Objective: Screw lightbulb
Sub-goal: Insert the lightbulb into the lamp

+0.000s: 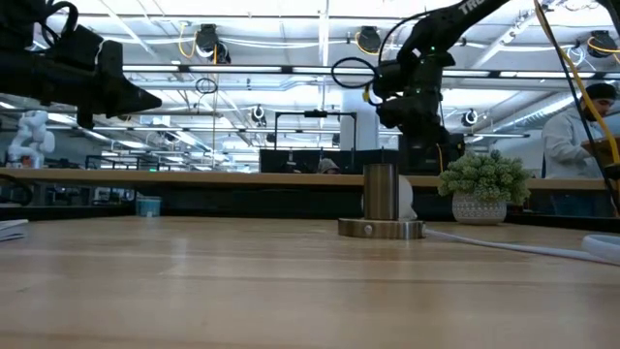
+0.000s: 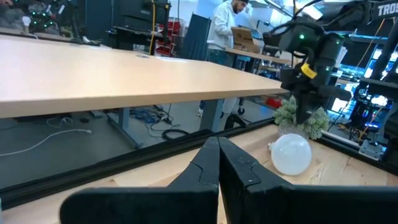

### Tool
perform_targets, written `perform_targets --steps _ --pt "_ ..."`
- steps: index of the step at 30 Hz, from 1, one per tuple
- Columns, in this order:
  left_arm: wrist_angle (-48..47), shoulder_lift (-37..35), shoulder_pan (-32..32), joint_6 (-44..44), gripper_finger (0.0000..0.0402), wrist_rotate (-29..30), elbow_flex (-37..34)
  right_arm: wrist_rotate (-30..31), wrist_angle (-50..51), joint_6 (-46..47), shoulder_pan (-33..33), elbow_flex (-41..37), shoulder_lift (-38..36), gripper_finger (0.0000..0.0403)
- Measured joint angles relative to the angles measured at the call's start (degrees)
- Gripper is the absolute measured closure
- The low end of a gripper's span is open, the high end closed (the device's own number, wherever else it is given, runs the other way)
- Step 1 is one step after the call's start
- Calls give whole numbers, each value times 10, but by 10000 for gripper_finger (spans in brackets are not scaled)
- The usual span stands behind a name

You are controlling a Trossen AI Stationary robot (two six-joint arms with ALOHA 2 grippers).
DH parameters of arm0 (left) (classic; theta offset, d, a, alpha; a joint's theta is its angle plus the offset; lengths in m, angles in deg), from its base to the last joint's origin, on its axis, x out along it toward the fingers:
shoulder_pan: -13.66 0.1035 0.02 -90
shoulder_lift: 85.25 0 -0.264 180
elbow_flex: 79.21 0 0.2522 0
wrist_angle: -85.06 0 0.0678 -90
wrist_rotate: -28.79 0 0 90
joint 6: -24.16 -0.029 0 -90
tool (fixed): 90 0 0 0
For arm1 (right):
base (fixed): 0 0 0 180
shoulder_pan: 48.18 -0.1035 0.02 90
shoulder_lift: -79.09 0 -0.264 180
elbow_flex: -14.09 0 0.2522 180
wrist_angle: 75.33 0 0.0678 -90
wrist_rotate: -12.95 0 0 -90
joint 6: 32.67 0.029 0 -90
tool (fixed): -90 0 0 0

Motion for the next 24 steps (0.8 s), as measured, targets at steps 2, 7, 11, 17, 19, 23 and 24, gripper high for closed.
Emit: perform_targets --steps 2,7,11,17,19,23,24 --pt "0 0 0 0 401 0 0 2 -1 15 -14 -3 0 403" --pt "0 0 0 0 401 0 0 -1 -7 66 -59 -22 16 403" --pt "0 0 0 0 401 0 0 -11 -4 70 -84 -23 40 403" --pt "0 0 0 0 401 0 0 -177 -89 45 -113 -23 30 403" --pt "0 0 0 0 401 0 0 -176 -99 53 -118 -23 19 403" --pt "0 0 0 0 401 0 0 -105 -45 45 -114 -23 0 403" --pt "0 0 0 0 401 0 0 -82 -26 36 -111 -23 -7 403"
